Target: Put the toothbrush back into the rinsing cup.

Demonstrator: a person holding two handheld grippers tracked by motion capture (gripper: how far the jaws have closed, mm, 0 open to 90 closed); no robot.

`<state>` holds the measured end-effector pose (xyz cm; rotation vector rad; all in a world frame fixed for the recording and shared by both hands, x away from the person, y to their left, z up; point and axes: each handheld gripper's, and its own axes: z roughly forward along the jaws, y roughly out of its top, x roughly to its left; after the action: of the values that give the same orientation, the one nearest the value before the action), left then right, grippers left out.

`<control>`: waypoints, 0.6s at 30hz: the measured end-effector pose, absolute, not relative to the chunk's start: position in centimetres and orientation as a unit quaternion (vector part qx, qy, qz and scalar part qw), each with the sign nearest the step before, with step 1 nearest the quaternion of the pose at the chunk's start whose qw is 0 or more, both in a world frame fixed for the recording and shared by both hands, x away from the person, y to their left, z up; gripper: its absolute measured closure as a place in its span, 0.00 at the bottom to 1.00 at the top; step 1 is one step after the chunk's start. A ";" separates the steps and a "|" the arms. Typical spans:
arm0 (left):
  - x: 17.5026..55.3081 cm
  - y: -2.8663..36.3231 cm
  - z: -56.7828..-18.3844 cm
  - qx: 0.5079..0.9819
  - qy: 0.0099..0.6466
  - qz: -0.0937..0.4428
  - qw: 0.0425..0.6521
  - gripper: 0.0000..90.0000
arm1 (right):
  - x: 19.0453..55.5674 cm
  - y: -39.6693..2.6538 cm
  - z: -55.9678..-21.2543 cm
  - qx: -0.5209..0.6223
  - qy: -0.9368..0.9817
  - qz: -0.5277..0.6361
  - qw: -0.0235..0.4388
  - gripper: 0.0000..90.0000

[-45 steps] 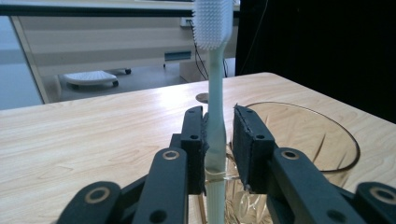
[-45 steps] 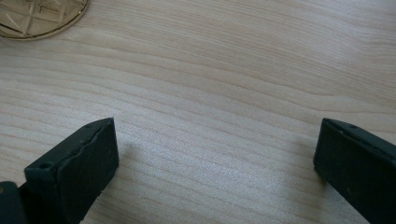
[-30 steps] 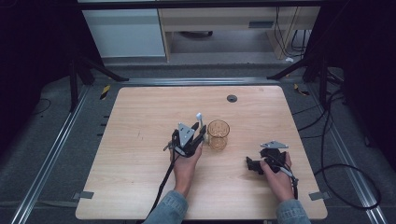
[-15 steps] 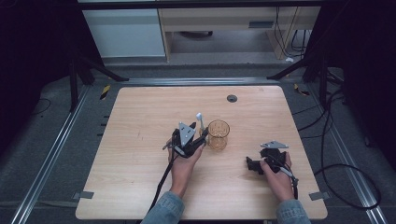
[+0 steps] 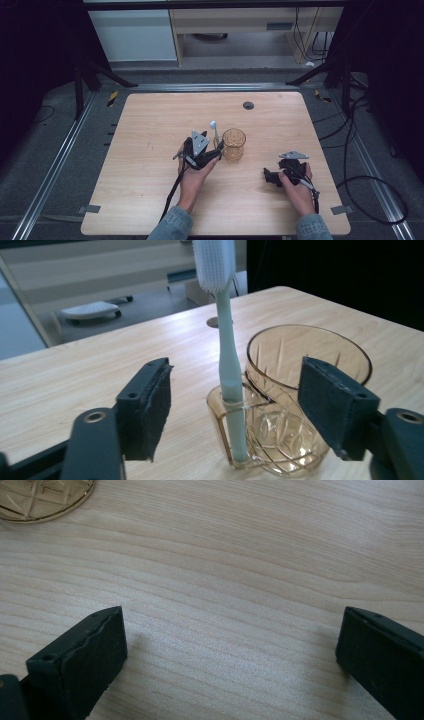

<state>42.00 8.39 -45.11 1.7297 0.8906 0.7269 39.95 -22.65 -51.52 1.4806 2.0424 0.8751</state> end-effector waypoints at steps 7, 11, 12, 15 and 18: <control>41.8 8.7 -44.7 0.734 0.359 0.289 0.499 0.22 | 40.0 -22.7 -51.5 0.539 0.744 0.319 0.234 0.00; 41.7 8.8 -44.4 0.742 0.356 0.280 0.494 0.18 | 40.0 -22.7 -51.5 0.539 0.744 0.319 0.234 0.00; 41.7 8.9 -44.3 0.748 0.355 0.274 0.490 0.17 | 40.0 -22.7 -51.5 0.539 0.744 0.319 0.234 0.00; 41.6 8.8 -44.1 0.760 0.349 0.265 0.480 0.14 | 39.9 -22.7 -51.5 0.539 0.744 0.319 0.234 0.00; 41.6 8.7 -44.0 0.772 0.343 0.255 0.470 0.12 | 39.9 -22.7 -51.5 0.539 0.744 0.319 0.233 0.00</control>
<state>41.55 8.71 -43.98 1.8918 0.8412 0.6237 39.94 -22.66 -51.51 1.4800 2.0434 0.8764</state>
